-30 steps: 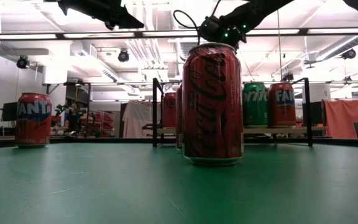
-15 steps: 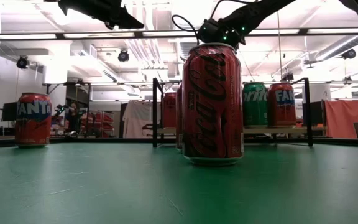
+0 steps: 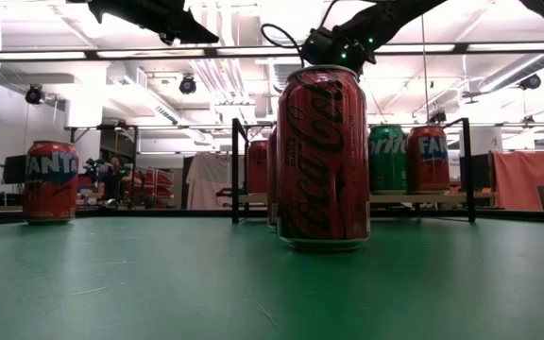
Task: Place canned beverage on shelf
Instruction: Put the red soda can on the shelf aligned with the other red soda can
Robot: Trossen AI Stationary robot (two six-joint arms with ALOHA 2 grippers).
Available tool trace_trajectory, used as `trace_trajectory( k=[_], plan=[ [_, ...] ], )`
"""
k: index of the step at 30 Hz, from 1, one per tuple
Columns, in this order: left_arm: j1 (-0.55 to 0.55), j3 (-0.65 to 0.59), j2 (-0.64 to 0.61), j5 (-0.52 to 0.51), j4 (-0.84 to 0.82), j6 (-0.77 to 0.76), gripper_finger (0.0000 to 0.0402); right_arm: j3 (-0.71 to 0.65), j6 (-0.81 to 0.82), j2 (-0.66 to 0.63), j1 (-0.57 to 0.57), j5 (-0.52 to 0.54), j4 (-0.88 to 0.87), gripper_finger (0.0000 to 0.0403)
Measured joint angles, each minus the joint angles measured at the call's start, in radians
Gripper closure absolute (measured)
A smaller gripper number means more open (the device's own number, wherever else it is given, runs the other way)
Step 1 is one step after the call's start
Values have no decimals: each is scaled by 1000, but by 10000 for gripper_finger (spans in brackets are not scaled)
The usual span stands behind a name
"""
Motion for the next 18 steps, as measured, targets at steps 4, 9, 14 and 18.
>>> trace_trajectory(
  k=[4, 9, 14, 18],
  plan=[
    [0, 0, 0, 0, 0, 0, 402, 0, 0, -1, -1, 10, 0, 394],
    [0, 0, 0, 0, 0, 0, 402, 0, 0, -2, 0, 11, -2, 394],
    [0, 0, 0, 0, -1, -2, 402, -5, 0, -31, 0, 11, -16, 394],
    [0, 0, 0, 0, -3, -4, 402, -4, 8, -73, 2, 10, -21, 394]
  ],
)
